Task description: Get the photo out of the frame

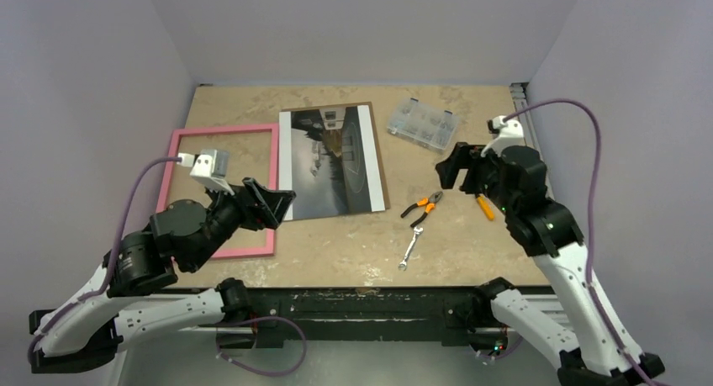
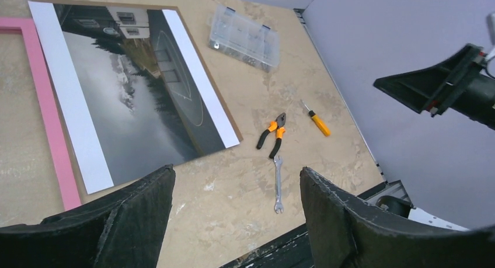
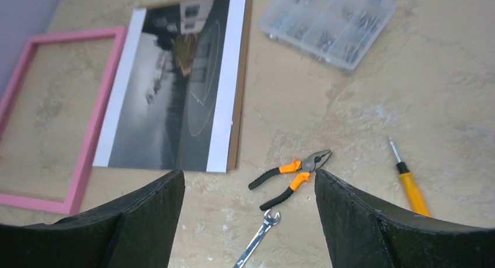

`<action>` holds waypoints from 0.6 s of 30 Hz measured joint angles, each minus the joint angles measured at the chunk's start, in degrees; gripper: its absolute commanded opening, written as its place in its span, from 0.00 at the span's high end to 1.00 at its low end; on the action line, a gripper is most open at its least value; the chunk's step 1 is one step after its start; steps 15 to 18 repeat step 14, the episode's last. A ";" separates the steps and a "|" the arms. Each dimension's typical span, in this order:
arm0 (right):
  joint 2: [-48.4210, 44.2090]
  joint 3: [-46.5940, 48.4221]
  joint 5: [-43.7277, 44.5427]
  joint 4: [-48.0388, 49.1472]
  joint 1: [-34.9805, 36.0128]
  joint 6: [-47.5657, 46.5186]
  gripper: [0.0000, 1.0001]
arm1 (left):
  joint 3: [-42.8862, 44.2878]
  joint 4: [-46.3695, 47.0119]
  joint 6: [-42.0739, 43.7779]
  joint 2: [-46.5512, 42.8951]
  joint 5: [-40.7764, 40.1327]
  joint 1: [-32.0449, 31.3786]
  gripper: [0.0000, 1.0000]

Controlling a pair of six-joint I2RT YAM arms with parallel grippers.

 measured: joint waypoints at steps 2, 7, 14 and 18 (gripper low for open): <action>-3.56 2.69 1.36 -2.29 0.02 -0.46 0.09 | 0.90 0.02 0.39 -0.59 0.26 0.02 0.23; -11.80 9.57 4.63 -7.82 0.02 -2.16 0.02 | 1.09 0.24 1.20 -1.64 1.29 0.02 0.23; -16.92 18.69 7.26 -12.04 0.00 -3.54 0.01 | 1.11 0.46 1.22 -2.45 2.86 0.04 0.23; -16.92 18.69 7.26 -12.04 0.00 -3.54 0.01 | 1.11 0.46 1.22 -2.45 2.86 0.04 0.23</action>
